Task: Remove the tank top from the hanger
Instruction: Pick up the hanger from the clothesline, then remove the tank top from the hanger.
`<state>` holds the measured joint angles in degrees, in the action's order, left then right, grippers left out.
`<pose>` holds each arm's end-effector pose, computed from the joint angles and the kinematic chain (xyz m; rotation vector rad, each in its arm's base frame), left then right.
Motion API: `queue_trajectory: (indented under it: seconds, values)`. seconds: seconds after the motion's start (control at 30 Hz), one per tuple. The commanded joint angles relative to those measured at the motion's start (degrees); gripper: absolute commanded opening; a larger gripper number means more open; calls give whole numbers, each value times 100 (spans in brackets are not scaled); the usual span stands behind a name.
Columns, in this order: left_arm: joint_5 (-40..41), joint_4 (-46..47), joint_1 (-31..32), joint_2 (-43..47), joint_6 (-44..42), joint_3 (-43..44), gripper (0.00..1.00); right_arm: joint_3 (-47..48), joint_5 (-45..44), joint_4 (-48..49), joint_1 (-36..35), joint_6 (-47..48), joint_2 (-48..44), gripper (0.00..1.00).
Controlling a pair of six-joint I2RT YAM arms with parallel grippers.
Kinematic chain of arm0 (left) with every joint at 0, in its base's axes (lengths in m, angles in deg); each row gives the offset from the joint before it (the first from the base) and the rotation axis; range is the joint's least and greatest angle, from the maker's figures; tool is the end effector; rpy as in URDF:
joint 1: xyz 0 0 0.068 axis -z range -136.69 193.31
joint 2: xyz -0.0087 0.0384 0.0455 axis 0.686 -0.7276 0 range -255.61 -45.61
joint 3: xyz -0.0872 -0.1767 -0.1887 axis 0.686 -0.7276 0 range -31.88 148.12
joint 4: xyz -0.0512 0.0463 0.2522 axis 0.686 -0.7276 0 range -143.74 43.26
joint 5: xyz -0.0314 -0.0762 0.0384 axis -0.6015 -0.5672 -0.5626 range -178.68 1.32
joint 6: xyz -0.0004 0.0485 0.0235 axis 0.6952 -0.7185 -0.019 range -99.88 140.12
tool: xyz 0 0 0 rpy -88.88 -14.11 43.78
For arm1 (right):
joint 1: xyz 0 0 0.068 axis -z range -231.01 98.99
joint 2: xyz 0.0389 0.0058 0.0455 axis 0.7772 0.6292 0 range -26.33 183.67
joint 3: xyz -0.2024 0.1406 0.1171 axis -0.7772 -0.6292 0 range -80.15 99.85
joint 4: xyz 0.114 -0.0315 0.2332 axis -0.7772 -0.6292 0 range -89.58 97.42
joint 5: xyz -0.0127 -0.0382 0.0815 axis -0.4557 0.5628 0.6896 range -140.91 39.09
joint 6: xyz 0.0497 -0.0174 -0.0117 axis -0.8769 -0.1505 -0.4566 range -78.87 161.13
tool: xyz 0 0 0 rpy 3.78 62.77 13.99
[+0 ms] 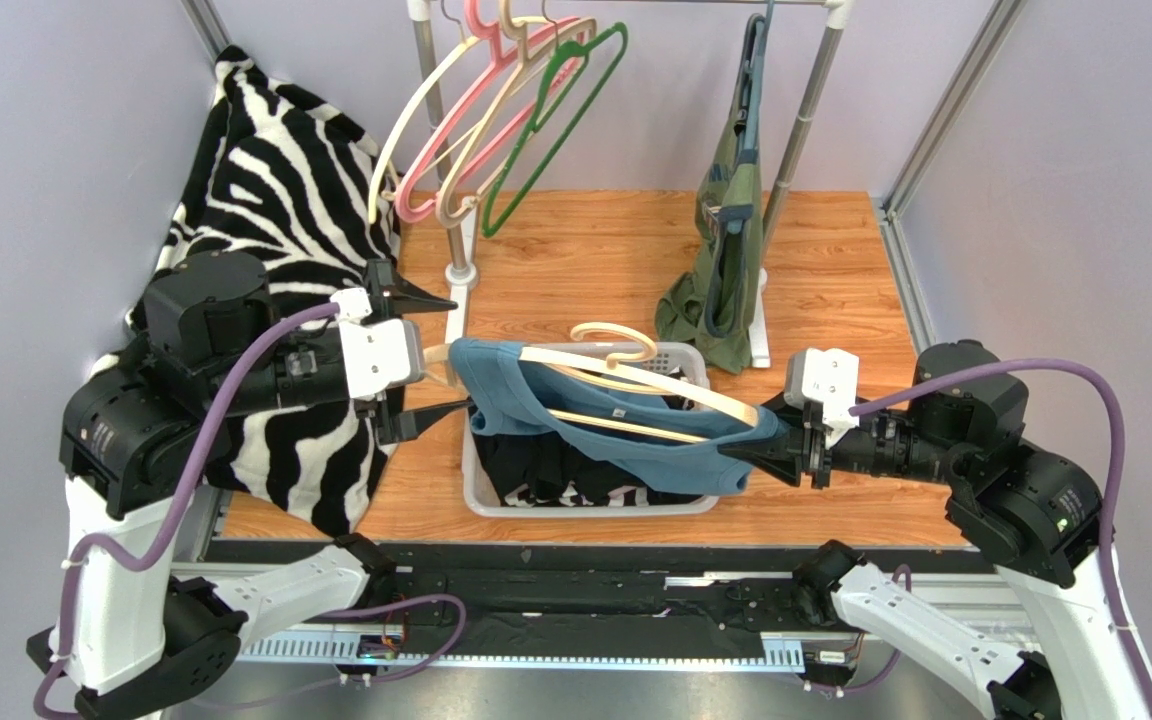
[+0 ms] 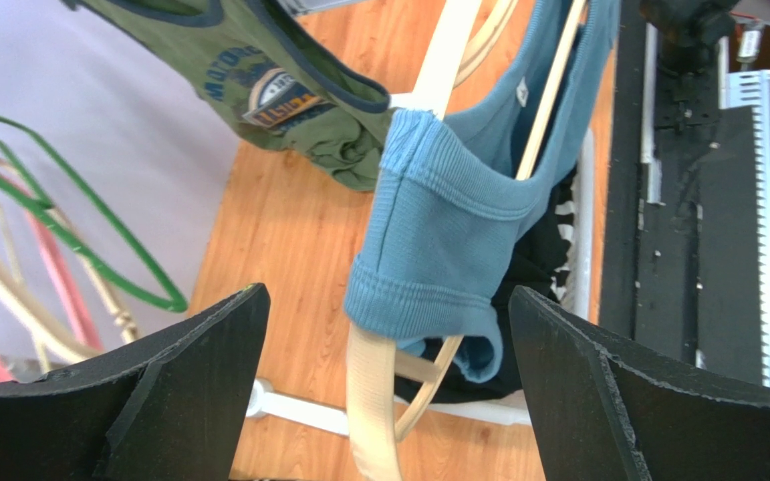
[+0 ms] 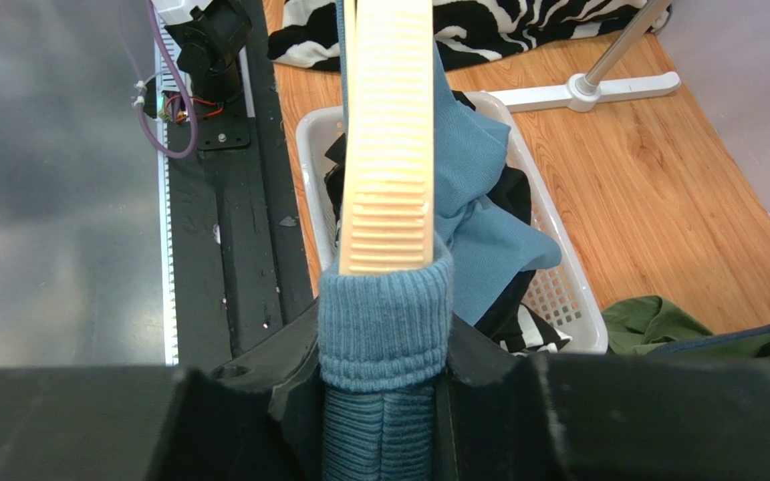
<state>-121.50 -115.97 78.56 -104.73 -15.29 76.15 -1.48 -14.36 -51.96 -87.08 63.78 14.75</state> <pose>0.0687 -0.0721 0.5281 1.3904 1.3003 -0.5471 0.0471 0.0605 0.4459 -1.3039 1.4496 0.7747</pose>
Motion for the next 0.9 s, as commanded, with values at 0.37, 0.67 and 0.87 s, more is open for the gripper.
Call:
queue_trajectory:
  seconds: [0.37, 0.67, 0.87]
  values:
    - [-1139, -653, 79, -522, -211, 69, 28, 174, 229, 725, -224, 64, 418, 0]
    - [-1473, -513, 123, -619, 123, 403, 39, 289, -324, 796, -848, 125, 866, 0]
    - [-1623, -468, 114, -593, 246, 351, 43, 464, -1141, 769, -1551, 222, 1174, 0]
